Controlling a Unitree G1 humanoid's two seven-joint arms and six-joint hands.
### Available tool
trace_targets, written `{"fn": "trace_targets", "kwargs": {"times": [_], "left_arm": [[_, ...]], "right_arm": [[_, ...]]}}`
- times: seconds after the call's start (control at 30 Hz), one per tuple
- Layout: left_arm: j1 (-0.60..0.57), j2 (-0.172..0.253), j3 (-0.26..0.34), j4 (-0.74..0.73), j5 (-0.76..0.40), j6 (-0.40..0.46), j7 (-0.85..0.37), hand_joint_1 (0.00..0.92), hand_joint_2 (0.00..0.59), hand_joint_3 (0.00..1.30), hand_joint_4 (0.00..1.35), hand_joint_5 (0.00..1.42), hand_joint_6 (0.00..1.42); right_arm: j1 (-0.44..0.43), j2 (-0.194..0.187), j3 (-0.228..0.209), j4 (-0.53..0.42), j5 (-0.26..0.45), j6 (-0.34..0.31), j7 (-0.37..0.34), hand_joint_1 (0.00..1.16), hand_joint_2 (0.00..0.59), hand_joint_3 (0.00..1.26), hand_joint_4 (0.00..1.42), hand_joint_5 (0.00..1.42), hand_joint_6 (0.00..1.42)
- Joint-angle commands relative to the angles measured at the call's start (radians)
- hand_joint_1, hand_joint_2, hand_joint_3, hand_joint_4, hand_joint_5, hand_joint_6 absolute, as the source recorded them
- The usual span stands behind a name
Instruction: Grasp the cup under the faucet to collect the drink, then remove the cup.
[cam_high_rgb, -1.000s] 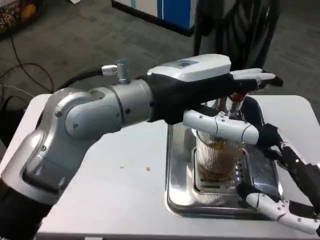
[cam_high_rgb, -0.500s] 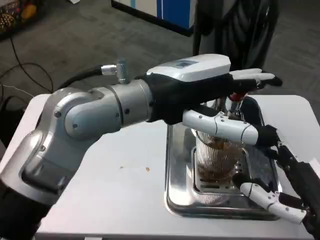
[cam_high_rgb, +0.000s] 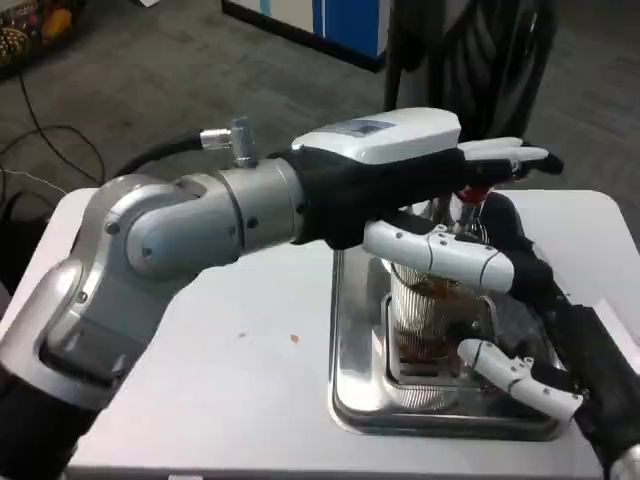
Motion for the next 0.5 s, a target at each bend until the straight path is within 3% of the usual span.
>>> {"fn": "trace_targets", "kwargs": {"times": [0.03,0.3,0.5], "left_arm": [[0.050,0.026,-0.034,0.013,0.026,0.018,-0.058,0.000,0.096,0.09,0.01,0.09,0.17],[0.050,0.043,-0.037,0.007,0.027,0.015,-0.069,0.000,0.121,0.09,0.00,0.09,0.18],[0.052,0.060,-0.038,0.005,0.030,0.011,-0.072,0.000,0.108,0.09,0.00,0.08,0.18]], "right_arm": [[-0.021,0.012,0.012,0.018,0.012,0.014,-0.006,0.61,0.230,0.00,0.00,0.08,0.00],[-0.049,0.018,0.030,0.035,0.021,0.021,-0.005,0.61,0.230,0.00,0.00,0.08,0.00],[-0.071,0.028,0.042,0.046,0.016,0.033,-0.006,0.61,0.226,0.00,0.00,0.07,0.00]]}}
